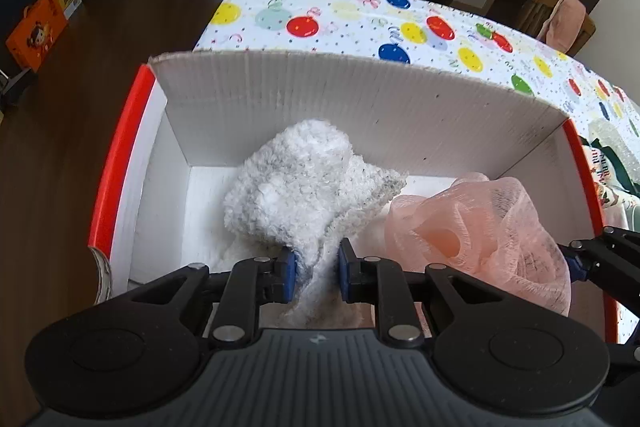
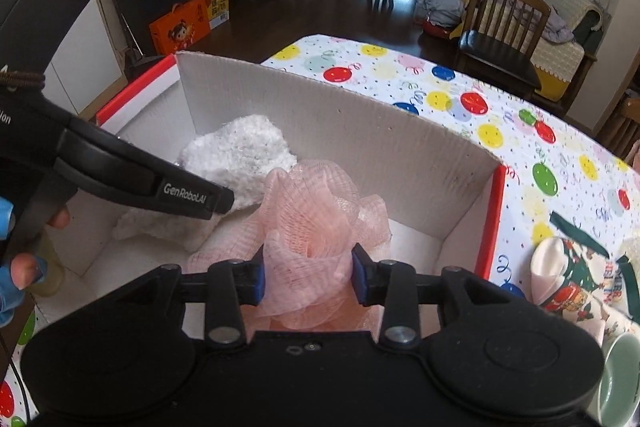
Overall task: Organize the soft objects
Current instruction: 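Open both tools to release the towel and bath puff in the box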
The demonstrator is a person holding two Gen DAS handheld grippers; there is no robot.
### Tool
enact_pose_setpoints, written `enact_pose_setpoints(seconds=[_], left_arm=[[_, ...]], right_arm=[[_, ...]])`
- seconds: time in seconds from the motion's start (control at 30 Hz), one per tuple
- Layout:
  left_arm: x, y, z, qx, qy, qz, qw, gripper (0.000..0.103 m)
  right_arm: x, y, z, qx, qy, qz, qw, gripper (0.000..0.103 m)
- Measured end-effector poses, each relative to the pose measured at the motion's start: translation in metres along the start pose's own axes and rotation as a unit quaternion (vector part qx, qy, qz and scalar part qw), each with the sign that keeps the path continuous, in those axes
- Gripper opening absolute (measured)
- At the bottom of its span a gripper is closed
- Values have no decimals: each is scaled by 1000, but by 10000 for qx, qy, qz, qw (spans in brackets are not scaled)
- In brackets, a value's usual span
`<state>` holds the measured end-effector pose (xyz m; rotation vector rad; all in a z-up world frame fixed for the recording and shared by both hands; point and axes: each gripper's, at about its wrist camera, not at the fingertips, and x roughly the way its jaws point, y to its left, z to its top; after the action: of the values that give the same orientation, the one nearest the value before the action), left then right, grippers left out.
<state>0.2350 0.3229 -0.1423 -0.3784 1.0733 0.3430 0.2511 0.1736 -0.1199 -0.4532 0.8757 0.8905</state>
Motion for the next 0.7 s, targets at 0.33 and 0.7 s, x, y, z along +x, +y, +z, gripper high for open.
enact_pose_setpoints(seconds=[0.33,0.7], left_arm=[[7,3,-2,-47,212,19,9998,23],[-10,1,-6,-90,-86,79,9999,72]], right_arm=[[-3,1,2,103,-31,3,9999,62],[-27,5,4,56,-225,45,9997,73]])
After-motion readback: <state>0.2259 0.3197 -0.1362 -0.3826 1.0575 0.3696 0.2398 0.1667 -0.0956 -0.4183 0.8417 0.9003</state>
